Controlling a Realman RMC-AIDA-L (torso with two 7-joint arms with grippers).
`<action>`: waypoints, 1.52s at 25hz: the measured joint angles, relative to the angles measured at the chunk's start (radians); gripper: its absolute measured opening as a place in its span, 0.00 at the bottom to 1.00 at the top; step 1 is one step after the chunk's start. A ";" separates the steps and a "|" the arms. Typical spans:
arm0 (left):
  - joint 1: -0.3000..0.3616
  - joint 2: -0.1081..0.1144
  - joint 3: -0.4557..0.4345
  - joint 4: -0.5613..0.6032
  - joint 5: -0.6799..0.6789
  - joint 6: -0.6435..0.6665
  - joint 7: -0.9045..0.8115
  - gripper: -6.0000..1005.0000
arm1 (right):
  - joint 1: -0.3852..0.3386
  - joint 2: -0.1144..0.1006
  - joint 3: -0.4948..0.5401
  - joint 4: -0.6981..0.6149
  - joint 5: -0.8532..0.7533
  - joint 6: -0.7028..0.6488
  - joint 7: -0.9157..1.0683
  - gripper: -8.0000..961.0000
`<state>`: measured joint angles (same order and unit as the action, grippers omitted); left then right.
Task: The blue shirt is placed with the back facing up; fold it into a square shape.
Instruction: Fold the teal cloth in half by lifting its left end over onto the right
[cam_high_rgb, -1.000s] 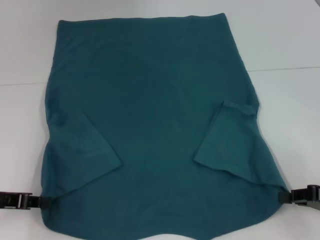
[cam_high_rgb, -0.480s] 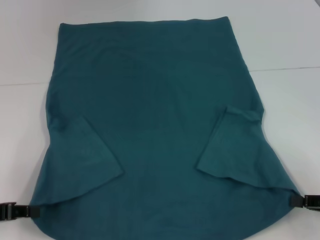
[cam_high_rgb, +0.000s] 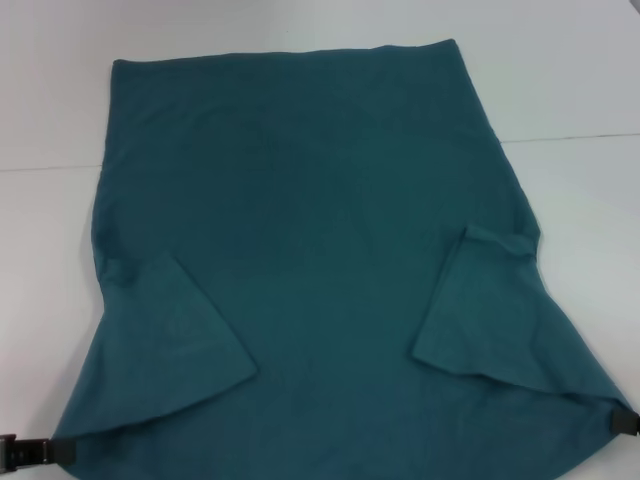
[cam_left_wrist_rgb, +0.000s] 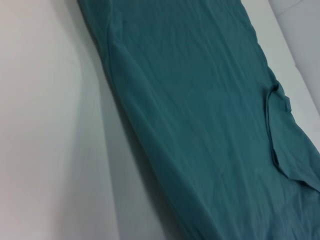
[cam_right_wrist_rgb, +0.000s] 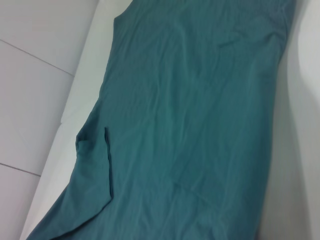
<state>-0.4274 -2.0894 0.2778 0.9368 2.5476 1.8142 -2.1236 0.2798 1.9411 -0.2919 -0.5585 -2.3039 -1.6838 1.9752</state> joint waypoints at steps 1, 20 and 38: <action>0.002 0.000 -0.002 0.000 0.000 0.002 0.001 0.03 | -0.005 0.002 0.003 0.000 0.000 -0.002 -0.004 0.05; 0.033 0.006 -0.011 0.017 -0.003 0.048 0.014 0.04 | -0.103 0.016 0.102 0.002 0.000 -0.061 -0.066 0.05; -0.195 0.085 -0.004 -0.215 -0.271 -0.256 0.104 0.04 | 0.157 0.018 0.216 0.015 0.092 0.095 -0.097 0.05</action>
<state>-0.6229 -2.0043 0.2739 0.7222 2.2764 1.5577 -2.0197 0.4369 1.9590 -0.0761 -0.5439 -2.2121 -1.5892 1.8782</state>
